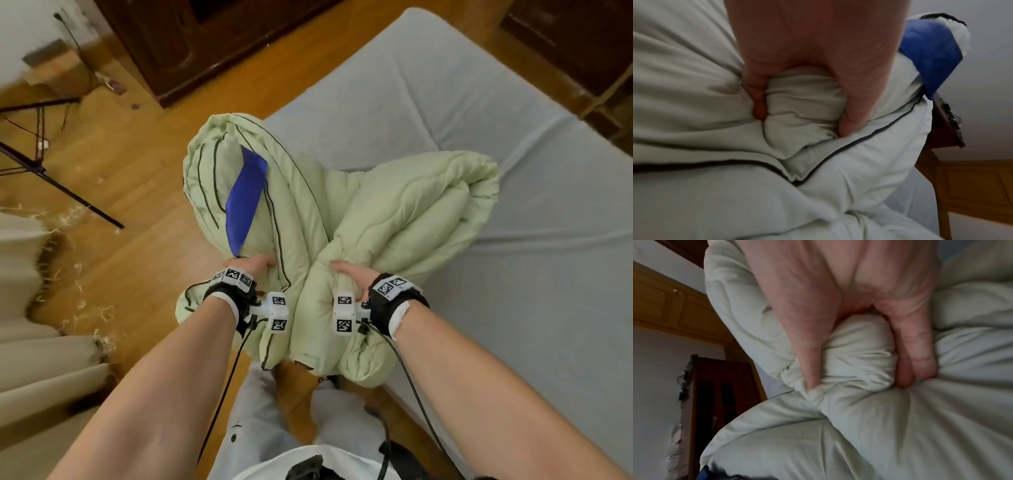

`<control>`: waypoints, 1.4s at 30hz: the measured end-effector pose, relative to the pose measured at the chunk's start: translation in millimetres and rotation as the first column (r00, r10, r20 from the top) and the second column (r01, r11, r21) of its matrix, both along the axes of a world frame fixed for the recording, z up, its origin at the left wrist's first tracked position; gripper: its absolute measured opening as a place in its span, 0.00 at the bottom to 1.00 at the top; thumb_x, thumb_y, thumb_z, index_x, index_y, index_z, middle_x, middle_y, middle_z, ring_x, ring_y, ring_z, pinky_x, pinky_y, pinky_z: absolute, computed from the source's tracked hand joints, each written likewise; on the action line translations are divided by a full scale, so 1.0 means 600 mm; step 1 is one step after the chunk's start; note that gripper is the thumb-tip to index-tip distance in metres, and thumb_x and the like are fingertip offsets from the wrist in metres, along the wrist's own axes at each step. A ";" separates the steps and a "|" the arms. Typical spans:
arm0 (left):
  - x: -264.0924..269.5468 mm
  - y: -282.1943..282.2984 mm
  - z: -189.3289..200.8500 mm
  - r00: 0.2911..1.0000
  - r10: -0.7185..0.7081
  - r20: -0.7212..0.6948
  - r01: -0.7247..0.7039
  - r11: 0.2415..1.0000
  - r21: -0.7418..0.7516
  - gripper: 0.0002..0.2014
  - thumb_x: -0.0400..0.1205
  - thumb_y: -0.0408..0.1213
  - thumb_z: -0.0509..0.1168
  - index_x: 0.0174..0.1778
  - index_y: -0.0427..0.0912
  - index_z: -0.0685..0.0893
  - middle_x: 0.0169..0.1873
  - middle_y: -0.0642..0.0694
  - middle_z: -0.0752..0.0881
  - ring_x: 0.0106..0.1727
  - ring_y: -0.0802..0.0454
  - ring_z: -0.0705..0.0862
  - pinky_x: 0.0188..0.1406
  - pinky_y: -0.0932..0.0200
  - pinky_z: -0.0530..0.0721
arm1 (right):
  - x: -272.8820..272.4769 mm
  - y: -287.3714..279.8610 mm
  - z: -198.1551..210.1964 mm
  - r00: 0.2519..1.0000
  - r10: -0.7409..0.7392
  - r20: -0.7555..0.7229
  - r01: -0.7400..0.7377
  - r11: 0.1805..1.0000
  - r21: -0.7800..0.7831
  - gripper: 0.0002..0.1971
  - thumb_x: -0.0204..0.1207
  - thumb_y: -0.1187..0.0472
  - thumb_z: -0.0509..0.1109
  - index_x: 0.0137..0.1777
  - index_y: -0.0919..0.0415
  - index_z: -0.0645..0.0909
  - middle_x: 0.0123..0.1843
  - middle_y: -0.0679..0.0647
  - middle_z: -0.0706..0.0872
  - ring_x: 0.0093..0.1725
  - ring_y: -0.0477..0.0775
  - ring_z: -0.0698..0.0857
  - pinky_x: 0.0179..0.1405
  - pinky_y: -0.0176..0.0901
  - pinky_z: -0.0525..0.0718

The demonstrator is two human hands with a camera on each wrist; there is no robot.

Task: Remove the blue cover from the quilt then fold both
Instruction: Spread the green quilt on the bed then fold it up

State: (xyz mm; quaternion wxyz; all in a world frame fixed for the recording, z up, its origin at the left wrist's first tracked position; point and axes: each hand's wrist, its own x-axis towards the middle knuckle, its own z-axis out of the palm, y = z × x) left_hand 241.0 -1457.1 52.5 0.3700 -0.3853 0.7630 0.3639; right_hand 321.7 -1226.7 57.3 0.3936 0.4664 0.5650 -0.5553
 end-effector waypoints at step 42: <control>-0.704 -0.740 0.172 0.502 0.843 -0.191 -0.673 0.520 0.526 0.23 0.79 0.29 0.71 0.69 0.34 0.76 0.59 0.35 0.86 0.56 0.35 0.87 0.35 0.41 0.85 | -0.982 -0.708 0.219 0.824 0.095 -0.559 -0.260 0.940 -0.223 0.23 0.75 0.75 0.72 0.67 0.64 0.70 0.60 0.64 0.81 0.54 0.70 0.86 0.51 0.72 0.87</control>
